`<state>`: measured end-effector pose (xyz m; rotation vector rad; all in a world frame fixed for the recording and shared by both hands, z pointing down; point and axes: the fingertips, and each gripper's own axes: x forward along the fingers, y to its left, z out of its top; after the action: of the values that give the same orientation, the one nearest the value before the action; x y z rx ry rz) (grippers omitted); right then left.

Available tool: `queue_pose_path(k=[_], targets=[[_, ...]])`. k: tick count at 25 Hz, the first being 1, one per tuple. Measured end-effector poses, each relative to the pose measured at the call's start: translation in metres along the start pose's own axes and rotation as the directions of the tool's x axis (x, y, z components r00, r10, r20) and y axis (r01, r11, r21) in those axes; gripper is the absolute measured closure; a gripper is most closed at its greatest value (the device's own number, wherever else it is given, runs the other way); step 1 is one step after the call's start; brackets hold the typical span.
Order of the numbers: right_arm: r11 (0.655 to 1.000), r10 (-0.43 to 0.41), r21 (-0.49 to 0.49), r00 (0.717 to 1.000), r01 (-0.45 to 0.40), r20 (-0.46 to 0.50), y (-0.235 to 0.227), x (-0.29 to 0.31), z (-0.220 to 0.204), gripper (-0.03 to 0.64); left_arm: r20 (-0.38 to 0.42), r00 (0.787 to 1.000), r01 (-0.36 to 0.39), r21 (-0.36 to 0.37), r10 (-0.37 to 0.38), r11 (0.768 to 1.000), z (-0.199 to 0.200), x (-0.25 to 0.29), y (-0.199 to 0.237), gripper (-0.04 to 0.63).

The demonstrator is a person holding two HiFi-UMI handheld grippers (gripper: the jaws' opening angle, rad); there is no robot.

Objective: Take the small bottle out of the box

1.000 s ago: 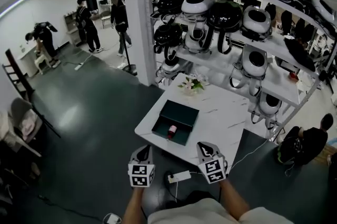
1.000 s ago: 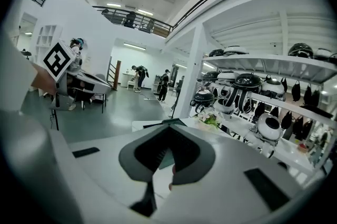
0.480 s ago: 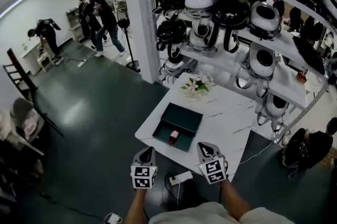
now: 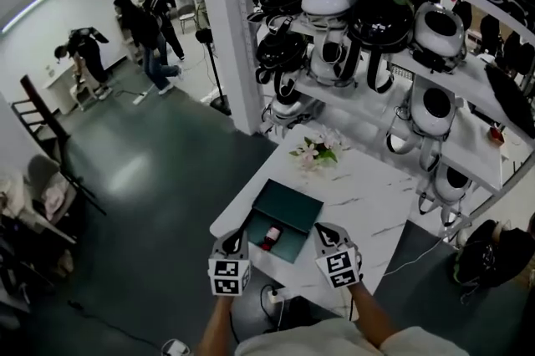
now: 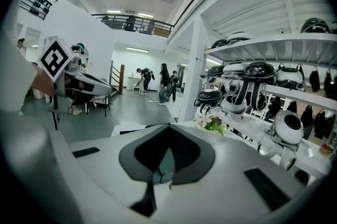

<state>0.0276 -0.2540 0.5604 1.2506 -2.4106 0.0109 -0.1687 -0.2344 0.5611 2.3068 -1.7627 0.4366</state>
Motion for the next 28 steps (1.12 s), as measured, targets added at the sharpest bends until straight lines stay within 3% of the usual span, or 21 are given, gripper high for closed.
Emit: queue_pose_path(k=[13,28], targets=[[0.995,0.092,0.038,0.996,-0.092,-0.017,-0.044,0.052,-0.023,0.595,-0.081,0.996,-0.019,0.033,0.022,0.999,0.009,0.077,-0.010,0.577],[0.990,0.105,0.105,0.988,-0.093,-0.115,-0.014,0.066,-0.069,0.595,-0.224,0.970,0.104,0.042,-0.092,0.994,-0.050,0.118,-0.024,0.577]])
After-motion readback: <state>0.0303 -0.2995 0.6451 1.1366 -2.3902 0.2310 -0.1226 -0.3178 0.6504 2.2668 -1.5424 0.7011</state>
